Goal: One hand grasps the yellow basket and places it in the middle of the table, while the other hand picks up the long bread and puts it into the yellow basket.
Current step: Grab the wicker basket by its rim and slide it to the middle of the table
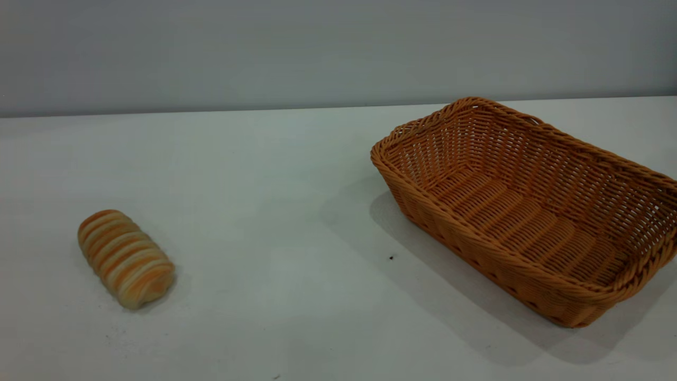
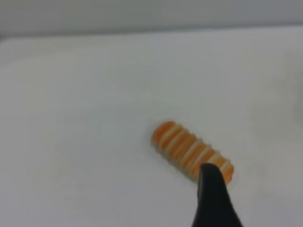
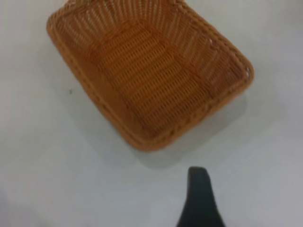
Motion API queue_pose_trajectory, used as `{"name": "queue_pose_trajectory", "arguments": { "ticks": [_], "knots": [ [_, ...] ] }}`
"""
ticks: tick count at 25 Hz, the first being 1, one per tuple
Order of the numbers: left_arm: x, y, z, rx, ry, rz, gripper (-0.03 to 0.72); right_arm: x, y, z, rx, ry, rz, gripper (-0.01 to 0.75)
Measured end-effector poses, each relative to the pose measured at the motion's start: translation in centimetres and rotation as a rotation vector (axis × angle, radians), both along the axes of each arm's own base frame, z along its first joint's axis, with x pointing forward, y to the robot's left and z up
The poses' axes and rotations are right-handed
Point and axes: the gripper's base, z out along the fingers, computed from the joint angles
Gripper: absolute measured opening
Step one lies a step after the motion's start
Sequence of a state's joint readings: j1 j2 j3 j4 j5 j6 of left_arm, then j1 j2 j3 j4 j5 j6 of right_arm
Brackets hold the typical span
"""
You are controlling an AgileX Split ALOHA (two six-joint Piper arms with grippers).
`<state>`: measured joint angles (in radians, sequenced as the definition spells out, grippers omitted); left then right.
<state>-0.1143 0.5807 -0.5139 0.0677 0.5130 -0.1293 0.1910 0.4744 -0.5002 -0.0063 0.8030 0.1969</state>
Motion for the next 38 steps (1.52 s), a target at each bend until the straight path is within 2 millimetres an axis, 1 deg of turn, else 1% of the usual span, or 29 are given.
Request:
{"name": "queue_pose_trajectory", "arguments": {
  "ticks": [3, 4, 5, 7, 8, 11, 13, 15, 18, 22, 28, 30, 38],
  "knots": [
    [3.7, -0.5, -1.2, 0.005, 0.133, 0.003, 0.513, 3.4, 0.7, -0.5, 0.017, 0.074, -0.022, 0.544],
    [5.0, -0.6, -1.3, 0.008, 0.167, 0.004, 0.513, 4.9, 1.0, -0.6, 0.014, 0.114, -0.027, 0.544],
    [6.1, -0.7, -1.7, 0.012, 0.204, 0.004, 0.513, 6.1, 1.2, -0.7, 0.011, 0.140, -0.029, 0.544],
    [7.8, -0.9, -2.1, 0.017, 0.250, 0.004, 0.513, 8.5, 1.7, -1.0, 0.014, 0.198, -0.037, 0.544],
    [8.7, -1.0, -2.1, 0.018, 0.262, 0.004, 0.513, 9.9, 2.0, -1.4, 0.011, 0.239, -0.040, 0.544],
    [10.1, -1.2, -2.3, 0.019, 0.286, 0.005, 0.513, 13.2, 2.7, -2.2, 0.018, 0.309, -0.064, 0.544],
    [10.5, -1.3, -2.4, 0.018, 0.291, 0.005, 0.513, 14.6, 3.0, -3.1, 0.023, 0.355, -0.085, 0.544],
    [10.6, -1.3, -2.4, 0.009, 0.290, 0.007, 0.513, 16.1, 3.3, -4.6, 0.029, 0.418, -0.112, 0.544],
    [10.5, -1.4, -2.4, -0.013, 0.302, 0.011, 0.513, 17.4, 3.5, -6.7, 0.041, 0.484, -0.152, 0.544],
    [10.4, -1.5, -2.5, -0.042, 0.319, 0.018, 0.513, 18.4, 3.5, -9.0, 0.063, 0.546, -0.215, 0.544],
    [10.3, -2.1, -2.6, -0.043, 0.335, -0.006, 0.513, 19.5, 1.3, -11.5, 0.101, 0.622, -0.350, 0.544],
    [10.2, -2.4, -2.6, -0.040, 0.338, -0.020, 0.513, 19.7, 0.9, -12.3, 0.124, 0.638, -0.380, 0.544],
    [10.2, -2.5, -2.6, -0.028, 0.338, -0.035, 0.513, 20.8, 1.4, -15.9, 0.210, 0.694, -0.417, 0.544]
  ]
}}
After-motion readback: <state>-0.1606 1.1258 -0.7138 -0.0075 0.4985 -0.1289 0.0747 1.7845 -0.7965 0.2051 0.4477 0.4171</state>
